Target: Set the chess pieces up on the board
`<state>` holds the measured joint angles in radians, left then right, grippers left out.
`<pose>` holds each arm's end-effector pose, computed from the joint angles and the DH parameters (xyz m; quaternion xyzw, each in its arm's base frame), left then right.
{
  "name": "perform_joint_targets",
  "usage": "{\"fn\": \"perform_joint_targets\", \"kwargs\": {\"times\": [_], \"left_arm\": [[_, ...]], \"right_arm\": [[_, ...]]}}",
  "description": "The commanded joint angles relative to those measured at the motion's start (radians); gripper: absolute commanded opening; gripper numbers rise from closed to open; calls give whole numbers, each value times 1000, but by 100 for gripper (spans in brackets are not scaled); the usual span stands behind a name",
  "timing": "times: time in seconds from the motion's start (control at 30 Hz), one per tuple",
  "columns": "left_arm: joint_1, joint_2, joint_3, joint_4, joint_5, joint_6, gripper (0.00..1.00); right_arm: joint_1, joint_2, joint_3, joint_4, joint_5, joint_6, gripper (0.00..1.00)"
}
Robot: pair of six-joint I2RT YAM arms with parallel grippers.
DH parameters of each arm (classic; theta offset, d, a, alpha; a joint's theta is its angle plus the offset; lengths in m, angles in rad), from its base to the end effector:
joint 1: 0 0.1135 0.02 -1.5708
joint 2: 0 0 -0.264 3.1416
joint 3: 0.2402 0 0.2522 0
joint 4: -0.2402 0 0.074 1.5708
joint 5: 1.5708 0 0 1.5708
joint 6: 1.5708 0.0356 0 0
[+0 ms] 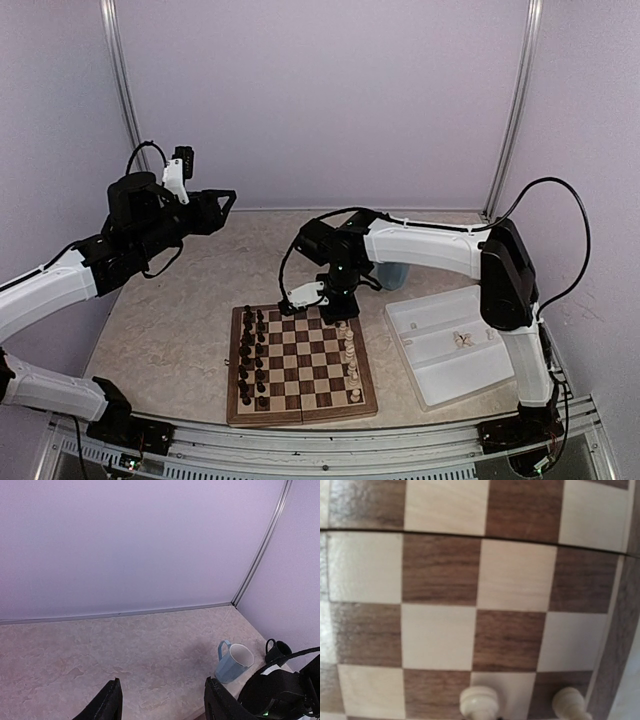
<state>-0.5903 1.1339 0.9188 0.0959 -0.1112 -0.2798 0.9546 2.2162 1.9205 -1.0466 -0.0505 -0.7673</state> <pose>0.2257 -0.1465 0.3460 0.0790 0.7435 -0.2416 0.6185 0.2617 0.3727 0.2037 -0.7551 0.6451 0.0356 0.1111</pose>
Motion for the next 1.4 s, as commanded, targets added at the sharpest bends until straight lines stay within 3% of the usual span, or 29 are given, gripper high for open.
{"fn": "perform_joint_targets", "kwargs": {"times": [0.0,0.8,1.37], "left_arm": [[3,-13,15,4,18,7,56],[3,-2,18,4,36,7,56],[4,3,22,1,48,10,56]], "right_arm": [[10,26,27,-12,21,5,9],[10,32,28,10,60,8,21],[12,39,44,10,52,4,21]]}}
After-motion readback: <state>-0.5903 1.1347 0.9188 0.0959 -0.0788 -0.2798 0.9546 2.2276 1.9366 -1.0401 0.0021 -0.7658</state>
